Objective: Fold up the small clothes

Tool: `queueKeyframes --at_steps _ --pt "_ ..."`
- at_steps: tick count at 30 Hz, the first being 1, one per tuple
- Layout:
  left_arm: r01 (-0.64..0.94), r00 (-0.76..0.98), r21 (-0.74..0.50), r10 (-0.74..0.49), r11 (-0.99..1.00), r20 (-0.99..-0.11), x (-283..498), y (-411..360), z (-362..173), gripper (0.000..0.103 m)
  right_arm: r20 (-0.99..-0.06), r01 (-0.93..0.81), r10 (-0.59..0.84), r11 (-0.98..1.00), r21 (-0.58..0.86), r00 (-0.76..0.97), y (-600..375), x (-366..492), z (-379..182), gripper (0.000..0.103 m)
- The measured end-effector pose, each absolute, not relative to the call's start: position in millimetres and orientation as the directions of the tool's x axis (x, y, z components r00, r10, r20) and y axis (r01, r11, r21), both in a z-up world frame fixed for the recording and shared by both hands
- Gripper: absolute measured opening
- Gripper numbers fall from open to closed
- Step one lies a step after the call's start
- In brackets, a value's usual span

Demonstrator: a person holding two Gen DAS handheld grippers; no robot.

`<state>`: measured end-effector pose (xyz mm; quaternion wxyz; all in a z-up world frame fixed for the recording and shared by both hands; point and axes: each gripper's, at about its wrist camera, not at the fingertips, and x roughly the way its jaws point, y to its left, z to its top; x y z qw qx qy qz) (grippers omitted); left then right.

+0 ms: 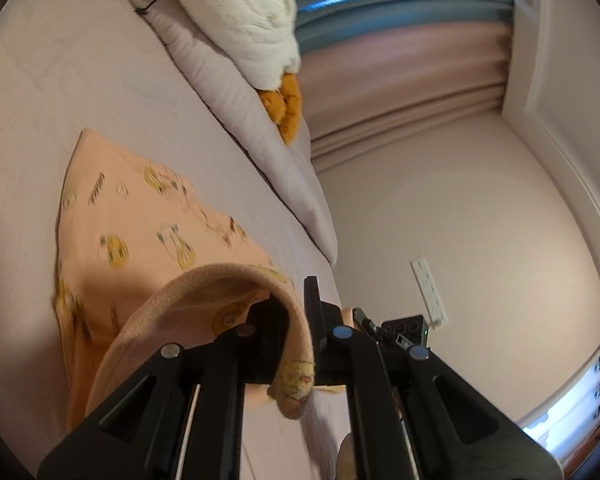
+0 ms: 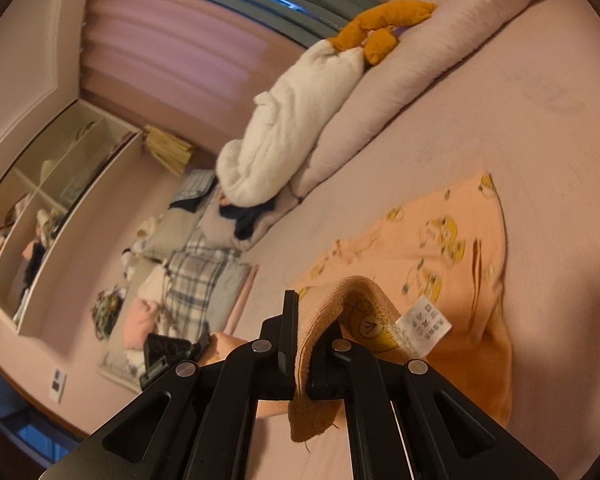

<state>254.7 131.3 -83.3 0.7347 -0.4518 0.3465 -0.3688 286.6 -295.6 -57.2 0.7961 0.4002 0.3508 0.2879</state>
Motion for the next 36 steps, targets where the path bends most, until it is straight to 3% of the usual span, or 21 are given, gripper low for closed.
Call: queueKeyframes --at_steps 5,11,15,16,17,18,19,20,22,27,31,36 --pt "0.146 0.519 -0.928 -0.825 0.344 -0.224 293.5 137.3 -102.9 0.005 -0.381 -0.086 0.705 0.529 0.844 0.598 -303.1 319.0 -74.9 0.003" --pt "0.011 0.528 -0.927 -0.789 0.375 -0.313 321.2 147.2 -130.9 0.005 -0.525 0.097 0.641 0.579 0.81 0.56 -311.9 349.3 -106.4 0.003" --pt "-0.053 0.482 -0.916 -0.793 0.398 -0.373 340.9 142.9 -137.6 0.006 -0.541 0.159 0.664 0.547 0.822 0.515 -315.5 360.6 -114.5 0.003" --pt "-0.104 0.463 -0.917 -0.798 0.385 -0.387 346.3 142.8 -141.9 0.01 -0.537 0.203 0.685 0.51 0.836 0.492 -318.9 363.2 -119.6 0.003" --pt "-0.15 0.441 -0.924 -0.813 0.351 -0.38 350.6 143.3 -146.5 0.017 -0.534 0.249 0.701 0.475 0.844 0.473 -321.1 365.6 -124.7 0.006" --pt "-0.191 0.423 -0.931 -0.829 0.311 -0.365 354.9 144.4 -150.9 0.036 -0.529 0.276 0.711 0.451 0.849 0.464 -322.2 367.6 -127.6 0.009" --pt "-0.233 0.419 -0.935 -0.84 0.266 -0.343 360.1 147.5 -154.0 0.05 -0.509 0.315 0.729 0.403 0.859 0.457 -326.4 368.8 -132.1 0.02" --pt "-0.245 0.419 -0.936 -0.843 0.252 -0.336 362.8 148.8 -152.4 0.054 -0.48 0.352 0.751 0.345 0.87 0.454 -330.6 369.6 -136.4 0.036" --pt "-0.244 0.433 -0.938 -0.838 0.245 -0.332 370.4 151.0 -143.8 0.056 -0.416 0.387 0.783 0.244 0.889 0.462 -336.2 372.0 -141.7 0.052" --pt "-0.218 0.56 -0.963 -0.788 0.156 -0.255 385.0 167.0 -133.8 0.059 -0.326 0.347 0.744 0.135 0.928 0.583 -354.2 380.3 -137.7 0.053" --pt "-0.223 0.569 -0.935 -0.742 0.276 -0.355 381.4 174.6 -126.9 0.059 -0.371 0.333 0.679 0.193 0.923 0.634 -366.3 375.8 -131.1 0.053" --pt "-0.095 0.543 -0.873 -0.71 0.478 -0.448 357.5 170.5 -101.9 0.059 -0.465 0.14 0.651 0.487 0.862 0.601 -354.2 347.4 -94.1 0.053"
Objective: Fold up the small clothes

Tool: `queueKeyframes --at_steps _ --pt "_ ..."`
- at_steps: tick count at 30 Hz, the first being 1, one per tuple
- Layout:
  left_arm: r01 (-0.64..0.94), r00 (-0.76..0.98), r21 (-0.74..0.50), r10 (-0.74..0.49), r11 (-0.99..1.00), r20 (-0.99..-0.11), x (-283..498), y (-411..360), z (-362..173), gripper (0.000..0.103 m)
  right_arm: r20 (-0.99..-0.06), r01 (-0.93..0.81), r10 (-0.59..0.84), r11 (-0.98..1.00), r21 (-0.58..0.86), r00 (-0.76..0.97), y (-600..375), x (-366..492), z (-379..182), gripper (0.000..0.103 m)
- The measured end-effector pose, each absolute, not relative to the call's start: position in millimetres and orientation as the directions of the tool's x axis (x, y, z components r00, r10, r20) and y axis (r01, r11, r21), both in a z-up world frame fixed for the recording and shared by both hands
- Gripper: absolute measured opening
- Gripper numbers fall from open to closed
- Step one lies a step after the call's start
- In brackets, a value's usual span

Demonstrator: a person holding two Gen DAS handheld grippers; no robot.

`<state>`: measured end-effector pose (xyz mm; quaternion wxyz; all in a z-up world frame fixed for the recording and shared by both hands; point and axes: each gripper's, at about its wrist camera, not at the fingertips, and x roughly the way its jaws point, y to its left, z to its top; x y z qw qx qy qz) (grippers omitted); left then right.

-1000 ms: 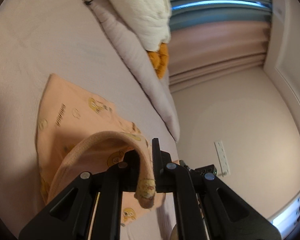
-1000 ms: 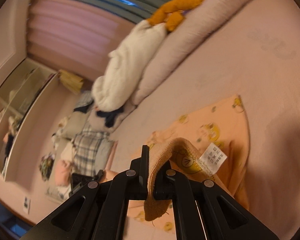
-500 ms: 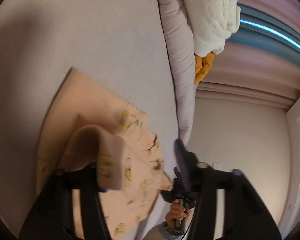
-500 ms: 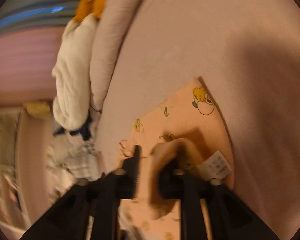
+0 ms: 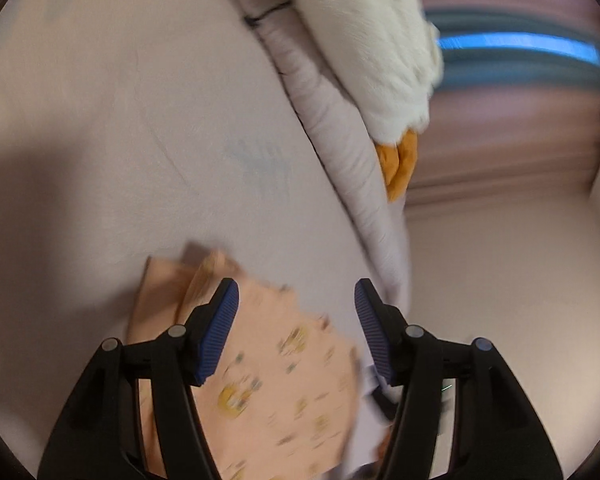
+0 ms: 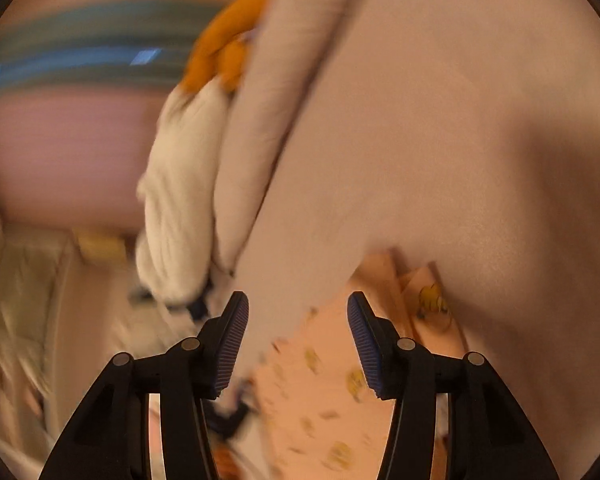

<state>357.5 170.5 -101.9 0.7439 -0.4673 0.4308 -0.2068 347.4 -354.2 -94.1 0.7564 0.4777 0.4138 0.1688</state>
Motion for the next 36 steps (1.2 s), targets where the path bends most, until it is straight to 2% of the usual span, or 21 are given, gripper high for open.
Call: queueKeyframes --at_steps 5,6,8,11,14,16,17,21,27,31,36 --pt "0.057 0.477 -0.744 -0.673 0.666 -0.566 317.7 142.1 -83.5 0.059 -0.633 -0.042 0.547 0.774 0.632 0.548 -318.9 307.9 -68.5 0.052" --pt "0.087 0.465 -0.712 -0.661 0.696 -0.589 308.7 135.3 -83.1 0.059 -0.671 -0.063 0.508 0.82 0.569 0.541 -309.8 299.6 -68.1 0.049" --pt "0.13 0.45 -0.665 -0.642 0.735 -0.621 293.1 126.5 -87.5 0.059 -0.706 -0.103 0.483 0.855 0.509 0.519 -295.6 289.0 -71.5 0.036" --pt "0.177 0.445 -0.593 -0.601 0.786 -0.664 271.4 115.7 -96.8 0.056 -0.741 -0.131 0.438 0.89 0.437 0.509 -281.8 276.4 -77.7 0.034" --pt "0.173 0.426 -0.533 -0.551 0.828 -0.718 265.3 108.7 -115.5 0.049 -0.784 -0.153 0.362 0.931 0.332 0.504 -269.8 270.0 -81.1 0.034" --pt "0.175 0.432 -0.497 -0.52 0.85 -0.737 258.2 110.2 -125.3 0.04 -0.827 -0.144 0.302 0.953 0.266 0.475 -266.5 270.0 -93.4 0.034" --pt "0.174 0.436 -0.491 -0.514 0.854 -0.739 258.9 110.7 -127.1 0.04 -0.834 -0.138 0.286 0.958 0.25 0.471 -264.6 274.7 -93.7 0.029" --pt "0.16 0.45 -0.467 -0.486 0.87 -0.749 243.6 113.0 -121.7 0.04 -0.835 -0.118 0.257 0.966 0.228 0.486 -266.2 274.9 -89.8 0.027" --pt "0.162 0.472 -0.366 -0.398 0.916 -0.787 213.7 105.9 -119.1 0.041 -0.78 -0.311 0.377 0.918 0.244 0.499 -214.2 239.3 -67.3 0.027" --pt "0.171 0.486 -0.308 -0.352 0.936 -0.8 200.8 99.8 -119.3 0.041 -0.797 -0.39 0.404 0.891 0.232 0.449 -180.9 230.7 -81.6 0.027" --pt "0.167 0.5 -0.284 -0.329 0.944 -0.801 194.7 99.0 -116.3 0.041 -0.839 -0.391 0.336 0.906 0.163 0.429 -159.1 236.3 -101.7 0.028"
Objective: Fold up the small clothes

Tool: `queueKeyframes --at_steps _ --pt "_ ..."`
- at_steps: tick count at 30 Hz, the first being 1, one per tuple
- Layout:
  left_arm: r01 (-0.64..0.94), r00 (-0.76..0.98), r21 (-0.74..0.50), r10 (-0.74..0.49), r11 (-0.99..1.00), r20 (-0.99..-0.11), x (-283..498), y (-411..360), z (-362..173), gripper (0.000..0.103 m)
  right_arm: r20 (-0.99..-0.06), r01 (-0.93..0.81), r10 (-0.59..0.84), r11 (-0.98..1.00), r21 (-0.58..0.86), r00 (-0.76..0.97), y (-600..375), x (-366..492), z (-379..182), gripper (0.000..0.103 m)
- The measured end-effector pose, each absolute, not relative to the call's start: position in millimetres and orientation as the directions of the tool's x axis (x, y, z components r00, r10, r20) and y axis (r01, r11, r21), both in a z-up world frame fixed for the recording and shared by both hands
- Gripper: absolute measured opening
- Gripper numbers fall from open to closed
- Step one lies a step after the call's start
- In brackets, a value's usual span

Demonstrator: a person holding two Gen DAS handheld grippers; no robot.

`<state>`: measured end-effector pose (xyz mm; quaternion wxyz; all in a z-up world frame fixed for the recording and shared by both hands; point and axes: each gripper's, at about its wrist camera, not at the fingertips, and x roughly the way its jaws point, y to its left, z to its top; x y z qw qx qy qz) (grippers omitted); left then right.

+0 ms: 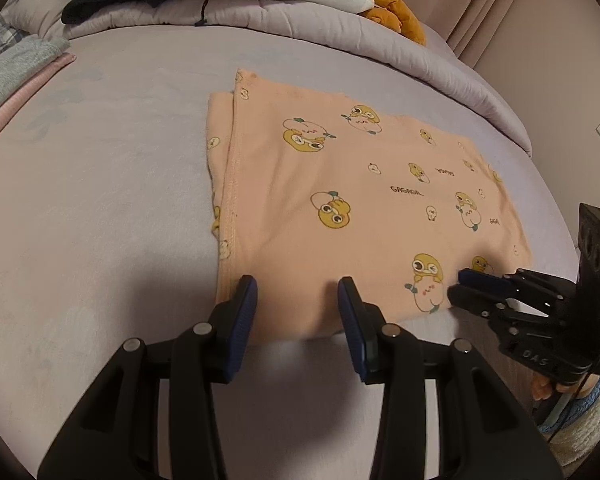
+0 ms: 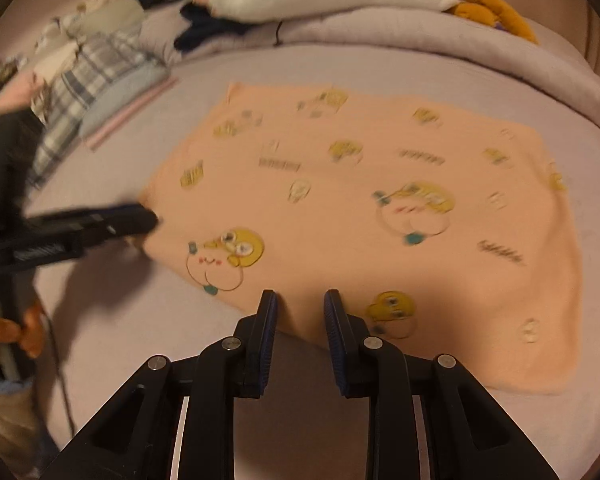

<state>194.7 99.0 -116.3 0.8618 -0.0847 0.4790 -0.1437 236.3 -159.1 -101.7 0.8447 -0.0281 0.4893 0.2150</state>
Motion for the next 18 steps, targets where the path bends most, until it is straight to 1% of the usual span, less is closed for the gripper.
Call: queueKeyframes --at_steps 2,5,6,7,9,14,17,18 --pt "0.165 0.506 -0.276 -0.322 0.947 -0.8 192.6 99.6 -113.7 0.041 -0.846 -0.391 0.329 0.907 0.159 0.419 -154.4 239.5 -96.9 0.028" --pt "0.166 0.524 -0.249 -0.3 0.954 -0.798 190.4 100.1 -109.4 0.043 -0.847 -0.405 0.355 0.895 0.185 0.397 -152.5 239.4 -86.3 0.028" --pt "0.166 0.531 -0.237 -0.289 0.957 -0.796 190.9 100.2 -108.2 0.046 -0.842 -0.403 0.365 0.894 0.197 0.398 -155.2 241.2 -82.6 0.028" --pt "0.162 0.54 -0.229 -0.281 0.96 -0.793 191.1 101.5 -106.5 0.051 -0.838 -0.402 0.37 0.893 0.201 0.402 -155.6 239.4 -81.5 0.028" --pt "0.153 0.555 -0.226 -0.273 0.962 -0.786 193.2 104.3 -104.5 0.056 -0.824 -0.4 0.383 0.892 0.212 0.417 -154.8 242.9 -75.7 0.028" --pt "0.148 0.57 -0.208 -0.255 0.967 -0.781 204.3 108.1 -101.4 0.057 -0.803 -0.396 0.396 0.891 0.22 0.445 -152.8 254.5 -65.3 0.028" --pt "0.134 0.57 -0.2 -0.24 0.971 -0.785 213.0 111.1 -102.6 0.062 -0.801 -0.388 0.386 0.897 0.211 0.457 -148.0 266.0 -64.9 0.028" --pt "0.129 0.572 -0.2 -0.238 0.971 -0.785 215.0 112.3 -103.1 0.066 -0.8 -0.384 0.384 0.899 0.211 0.46 -150.1 268.9 -64.5 0.028"
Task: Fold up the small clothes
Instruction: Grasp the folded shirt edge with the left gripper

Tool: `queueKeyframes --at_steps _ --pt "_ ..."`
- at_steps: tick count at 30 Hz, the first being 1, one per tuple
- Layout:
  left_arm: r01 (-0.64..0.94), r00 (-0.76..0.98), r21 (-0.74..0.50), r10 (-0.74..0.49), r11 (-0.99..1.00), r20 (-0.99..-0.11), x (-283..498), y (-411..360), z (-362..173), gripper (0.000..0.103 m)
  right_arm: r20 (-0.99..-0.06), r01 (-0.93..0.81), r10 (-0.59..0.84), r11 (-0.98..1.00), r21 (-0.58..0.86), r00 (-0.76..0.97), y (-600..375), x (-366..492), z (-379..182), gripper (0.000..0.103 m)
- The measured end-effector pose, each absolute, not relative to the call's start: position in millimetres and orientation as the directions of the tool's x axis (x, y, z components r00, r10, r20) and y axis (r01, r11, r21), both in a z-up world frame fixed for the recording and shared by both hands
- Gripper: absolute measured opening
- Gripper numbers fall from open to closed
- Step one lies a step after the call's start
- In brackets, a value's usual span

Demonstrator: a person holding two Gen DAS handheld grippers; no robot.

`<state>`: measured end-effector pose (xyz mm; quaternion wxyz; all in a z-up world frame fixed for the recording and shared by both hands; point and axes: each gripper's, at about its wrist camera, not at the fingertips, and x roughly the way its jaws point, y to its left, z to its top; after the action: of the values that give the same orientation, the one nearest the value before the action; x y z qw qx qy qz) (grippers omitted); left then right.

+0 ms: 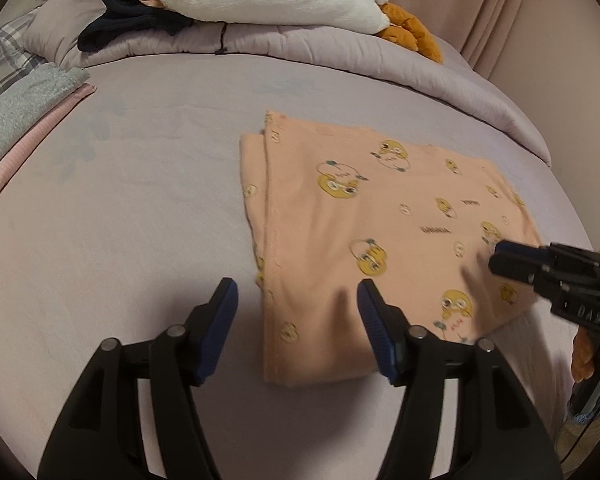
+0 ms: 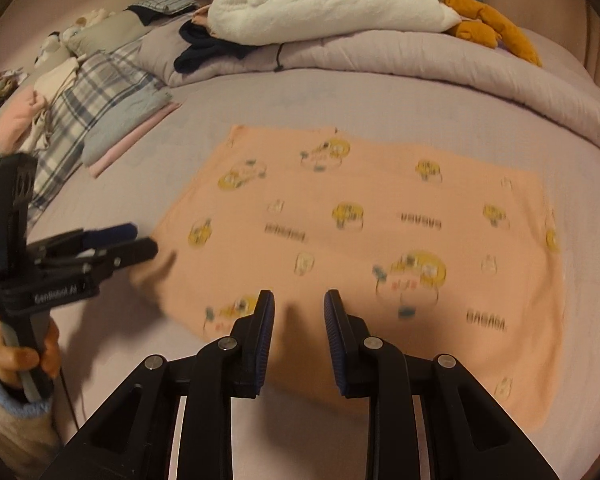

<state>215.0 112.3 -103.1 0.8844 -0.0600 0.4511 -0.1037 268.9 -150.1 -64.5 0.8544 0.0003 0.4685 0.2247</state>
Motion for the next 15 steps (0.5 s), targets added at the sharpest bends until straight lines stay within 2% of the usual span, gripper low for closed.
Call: queueKeyframes --at_steps 3,9,12,15 --pt "0.114 0.566 -0.211 -0.238 0.971 -0.789 224.7 117.5 -106.5 0.076 -0.805 -0.353 0.369 0.911 0.214 0.465 -149.1 288.1 -66.8 0.029" --pt "0.11 0.497 -0.382 -0.384 0.918 -0.778 254.1 127.5 -123.5 0.077 -0.815 -0.223 0.346 0.937 0.271 0.465 -149.3 345.7 -78.5 0.029" --pt "0.127 0.483 -0.425 -0.43 0.896 -0.763 264.4 124.4 -126.5 0.072 -0.834 -0.153 0.313 0.95 0.273 0.455 -146.5 370.5 -89.4 0.029" --pt "0.131 0.462 -0.454 -0.459 0.882 -0.759 271.8 120.3 -127.7 0.052 -0.857 -0.111 0.295 0.955 0.274 0.423 -144.6 387.5 -103.9 0.029"
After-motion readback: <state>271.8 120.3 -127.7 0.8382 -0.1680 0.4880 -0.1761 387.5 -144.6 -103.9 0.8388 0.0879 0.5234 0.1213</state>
